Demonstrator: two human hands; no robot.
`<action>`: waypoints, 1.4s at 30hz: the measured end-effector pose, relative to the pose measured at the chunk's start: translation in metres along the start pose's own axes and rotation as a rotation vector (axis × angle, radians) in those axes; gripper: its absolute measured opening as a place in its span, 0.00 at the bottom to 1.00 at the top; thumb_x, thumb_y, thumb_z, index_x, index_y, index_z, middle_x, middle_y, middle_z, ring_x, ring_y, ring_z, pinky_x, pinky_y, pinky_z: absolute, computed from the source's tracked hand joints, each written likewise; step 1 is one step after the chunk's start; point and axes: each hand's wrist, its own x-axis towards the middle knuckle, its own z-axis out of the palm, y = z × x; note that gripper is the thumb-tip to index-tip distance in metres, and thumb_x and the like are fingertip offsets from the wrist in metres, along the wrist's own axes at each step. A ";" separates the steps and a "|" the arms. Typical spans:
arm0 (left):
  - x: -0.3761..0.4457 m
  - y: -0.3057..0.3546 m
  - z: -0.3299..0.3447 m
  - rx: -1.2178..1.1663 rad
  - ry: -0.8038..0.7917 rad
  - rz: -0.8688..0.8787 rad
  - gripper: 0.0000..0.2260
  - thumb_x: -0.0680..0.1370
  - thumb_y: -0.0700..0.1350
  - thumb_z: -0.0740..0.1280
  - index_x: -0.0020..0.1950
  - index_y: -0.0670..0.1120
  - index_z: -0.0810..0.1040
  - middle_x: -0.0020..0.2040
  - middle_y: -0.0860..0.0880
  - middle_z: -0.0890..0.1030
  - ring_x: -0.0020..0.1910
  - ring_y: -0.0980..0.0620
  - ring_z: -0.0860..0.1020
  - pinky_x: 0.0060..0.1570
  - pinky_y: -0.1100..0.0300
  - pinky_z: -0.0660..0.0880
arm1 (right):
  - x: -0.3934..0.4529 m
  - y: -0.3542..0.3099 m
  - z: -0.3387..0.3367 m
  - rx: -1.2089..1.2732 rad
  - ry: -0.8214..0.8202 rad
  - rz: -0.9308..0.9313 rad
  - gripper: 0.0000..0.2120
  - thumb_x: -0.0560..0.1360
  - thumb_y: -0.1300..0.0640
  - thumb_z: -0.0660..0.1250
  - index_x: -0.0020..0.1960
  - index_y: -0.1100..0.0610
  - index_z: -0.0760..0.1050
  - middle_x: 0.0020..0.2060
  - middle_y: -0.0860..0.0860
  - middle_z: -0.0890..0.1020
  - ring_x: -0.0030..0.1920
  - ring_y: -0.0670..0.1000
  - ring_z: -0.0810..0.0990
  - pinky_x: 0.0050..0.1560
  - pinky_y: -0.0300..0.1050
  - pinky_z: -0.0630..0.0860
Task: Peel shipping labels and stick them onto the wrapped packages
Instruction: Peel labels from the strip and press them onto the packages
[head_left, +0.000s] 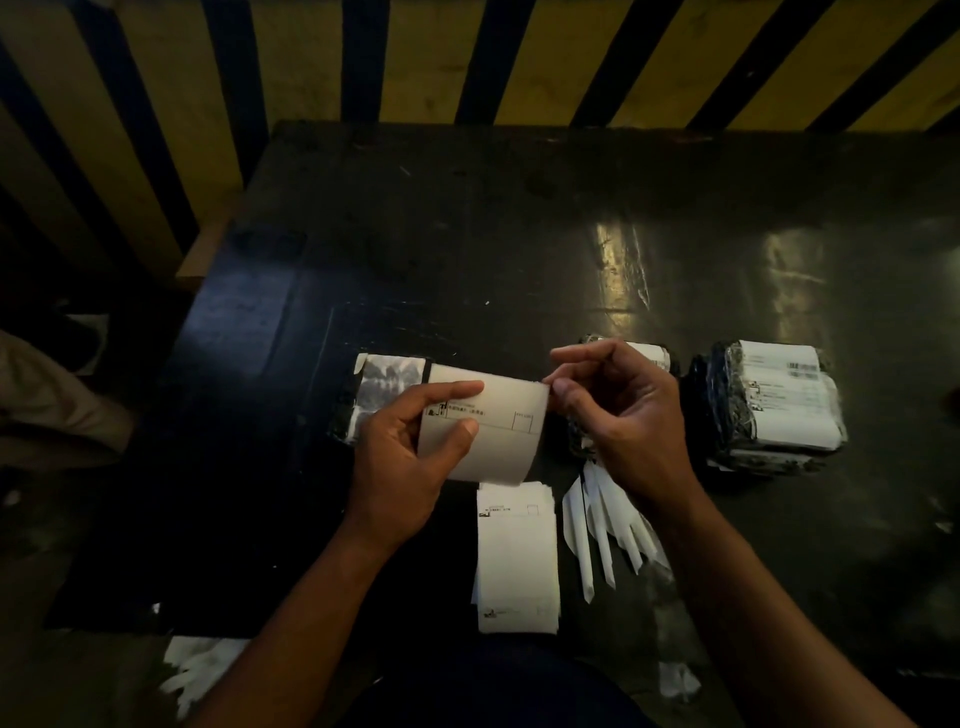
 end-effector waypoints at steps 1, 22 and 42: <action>0.000 0.000 0.000 0.002 -0.002 0.000 0.15 0.77 0.37 0.72 0.58 0.54 0.81 0.62 0.58 0.80 0.61 0.59 0.81 0.46 0.63 0.82 | 0.000 0.000 0.000 -0.004 0.000 0.002 0.09 0.78 0.67 0.70 0.57 0.61 0.79 0.47 0.53 0.85 0.51 0.53 0.86 0.55 0.50 0.84; 0.003 0.001 0.003 -0.045 -0.056 -0.080 0.15 0.77 0.34 0.72 0.56 0.53 0.82 0.58 0.59 0.83 0.58 0.59 0.82 0.45 0.63 0.82 | -0.002 0.000 -0.004 0.069 -0.037 0.084 0.08 0.77 0.68 0.70 0.55 0.63 0.77 0.43 0.55 0.84 0.46 0.56 0.84 0.54 0.58 0.84; 0.007 0.000 0.019 0.185 -0.072 0.072 0.15 0.76 0.49 0.74 0.61 0.55 0.79 0.62 0.53 0.79 0.62 0.56 0.78 0.60 0.62 0.79 | -0.010 0.000 -0.003 0.192 -0.061 0.194 0.14 0.70 0.59 0.76 0.53 0.61 0.78 0.43 0.54 0.84 0.49 0.60 0.84 0.58 0.58 0.82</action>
